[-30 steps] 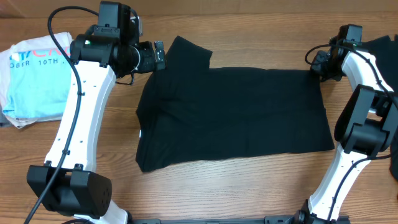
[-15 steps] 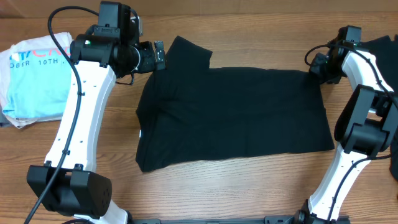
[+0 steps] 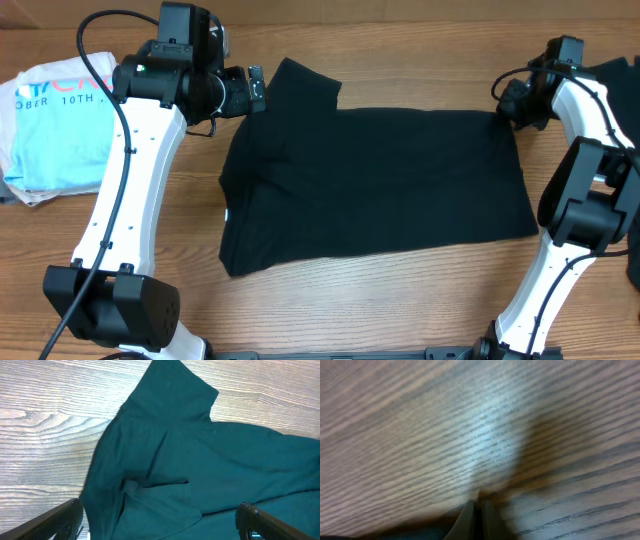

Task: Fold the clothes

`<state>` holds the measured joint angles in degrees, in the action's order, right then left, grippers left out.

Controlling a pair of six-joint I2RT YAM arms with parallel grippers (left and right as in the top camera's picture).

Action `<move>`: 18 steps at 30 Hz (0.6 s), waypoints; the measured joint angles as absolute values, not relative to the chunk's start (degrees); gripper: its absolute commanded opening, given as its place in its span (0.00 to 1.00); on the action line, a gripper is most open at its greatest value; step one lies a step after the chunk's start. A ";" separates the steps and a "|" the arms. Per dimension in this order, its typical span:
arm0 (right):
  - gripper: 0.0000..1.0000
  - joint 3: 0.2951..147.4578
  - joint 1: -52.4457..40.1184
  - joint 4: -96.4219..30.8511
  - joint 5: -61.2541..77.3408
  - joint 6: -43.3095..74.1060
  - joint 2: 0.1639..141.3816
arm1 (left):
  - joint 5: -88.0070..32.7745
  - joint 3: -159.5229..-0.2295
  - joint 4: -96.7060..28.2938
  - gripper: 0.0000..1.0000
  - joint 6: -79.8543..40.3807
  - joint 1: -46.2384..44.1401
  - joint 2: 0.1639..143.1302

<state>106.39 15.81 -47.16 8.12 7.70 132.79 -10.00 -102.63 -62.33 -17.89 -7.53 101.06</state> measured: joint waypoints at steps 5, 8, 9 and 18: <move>0.04 106.83 15.81 -47.20 8.12 7.68 132.81 | -10.02 -102.63 -62.33 1.00 -17.89 -7.53 101.06; 0.04 106.83 15.81 -47.22 8.14 7.70 132.84 | -10.02 -102.63 -62.33 1.00 -17.89 -7.53 101.06; 0.04 106.83 15.81 -47.22 8.16 7.68 132.84 | -10.02 -102.63 -62.30 1.00 -17.89 -7.53 101.06; 0.04 106.83 15.84 -47.55 8.14 7.70 132.84 | -10.02 -102.63 -54.50 1.00 -17.89 -7.53 101.06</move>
<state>106.83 15.84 -47.55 8.14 7.70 132.84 -10.02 -102.63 -54.50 -17.89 -7.53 101.06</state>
